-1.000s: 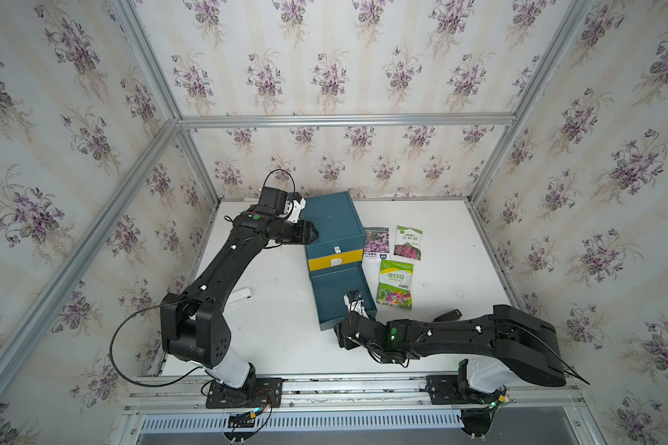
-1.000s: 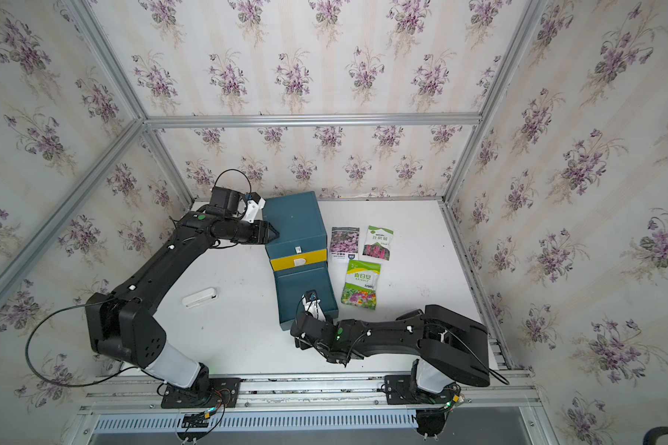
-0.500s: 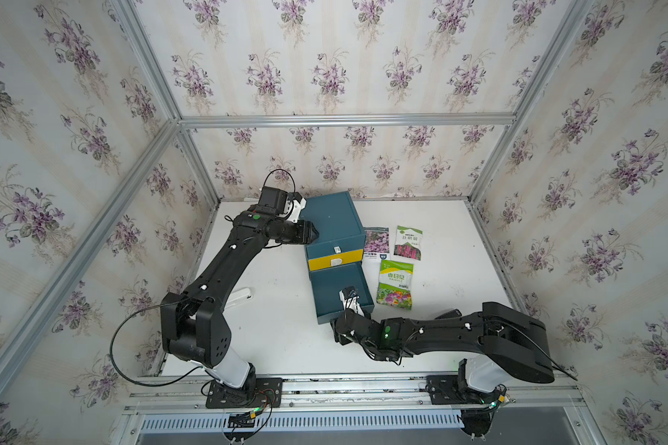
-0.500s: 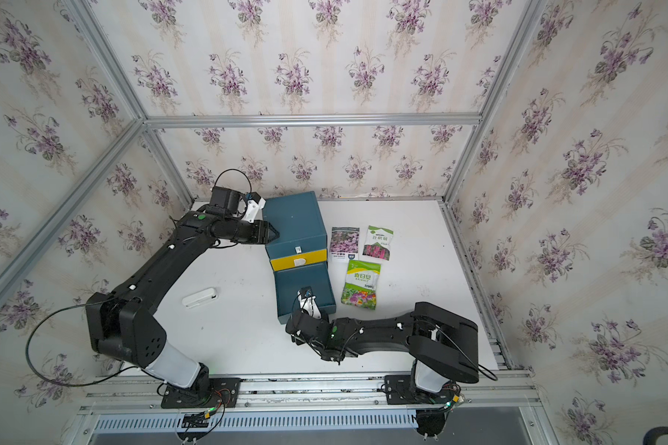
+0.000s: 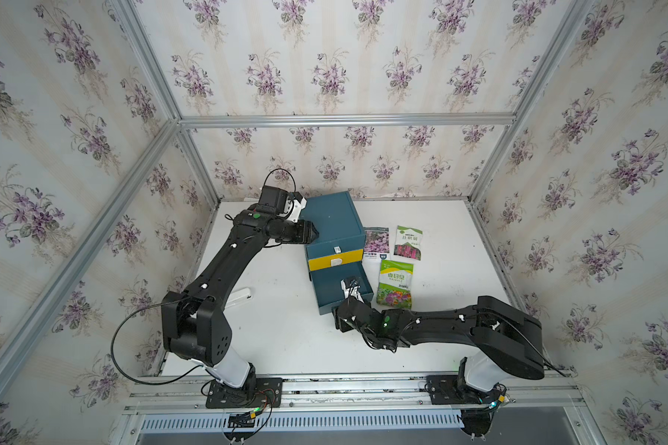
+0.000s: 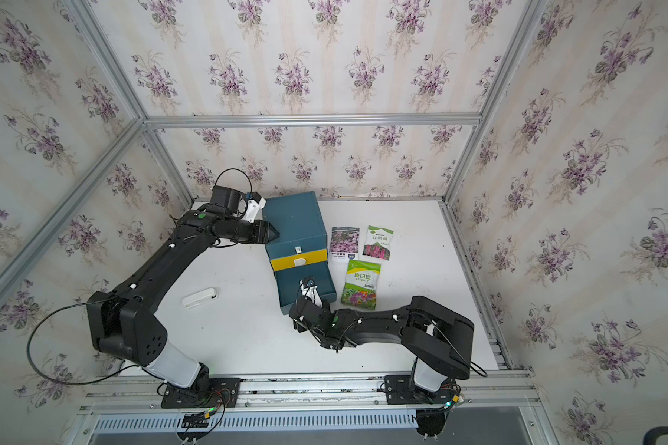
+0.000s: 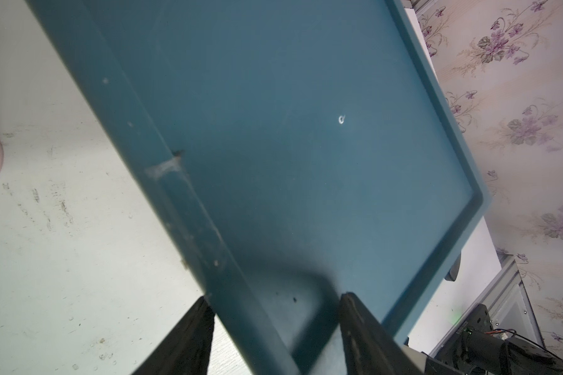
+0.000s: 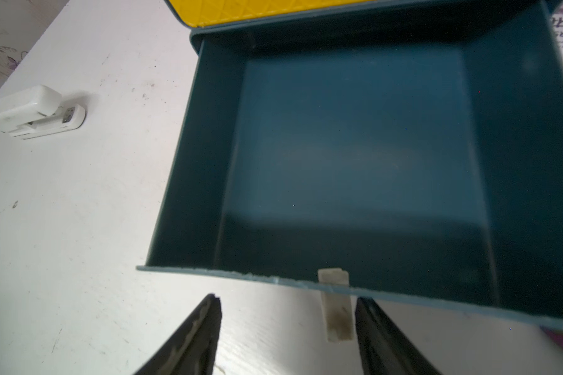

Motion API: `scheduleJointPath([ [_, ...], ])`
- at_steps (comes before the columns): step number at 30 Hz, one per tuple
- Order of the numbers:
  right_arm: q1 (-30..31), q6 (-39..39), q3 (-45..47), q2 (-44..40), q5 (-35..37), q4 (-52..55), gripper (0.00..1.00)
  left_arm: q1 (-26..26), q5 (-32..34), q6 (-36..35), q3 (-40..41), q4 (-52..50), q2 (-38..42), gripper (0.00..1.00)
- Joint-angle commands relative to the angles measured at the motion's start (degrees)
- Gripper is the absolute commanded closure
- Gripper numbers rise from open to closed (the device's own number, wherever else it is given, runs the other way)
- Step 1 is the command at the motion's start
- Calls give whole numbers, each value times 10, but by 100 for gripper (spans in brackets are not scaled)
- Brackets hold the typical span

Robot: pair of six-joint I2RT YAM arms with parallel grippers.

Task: Take the seed bags out of the drawer
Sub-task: Close the drawer in the storage box.

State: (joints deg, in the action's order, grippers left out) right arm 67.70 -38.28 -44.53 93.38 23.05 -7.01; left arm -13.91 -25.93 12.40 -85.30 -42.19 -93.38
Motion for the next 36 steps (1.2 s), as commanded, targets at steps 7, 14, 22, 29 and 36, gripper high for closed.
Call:
scheduleJointPath([
  [7,-26,46,-19,23,-10,-52,32,0,57,-29,7,-111,-15,36],
  [14,-45,65,-37,46,-15,-69,33,0,57,-30,7,-111,-16,36],
  [22,-66,82,-66,82,-19,-91,35,2,57,-30,7,-111,-16,36],
  [29,-83,92,-83,105,-22,-115,37,4,57,-32,7,-111,-16,36],
  [36,-94,92,-101,134,-23,-136,39,5,57,-33,7,-112,-19,36],
])
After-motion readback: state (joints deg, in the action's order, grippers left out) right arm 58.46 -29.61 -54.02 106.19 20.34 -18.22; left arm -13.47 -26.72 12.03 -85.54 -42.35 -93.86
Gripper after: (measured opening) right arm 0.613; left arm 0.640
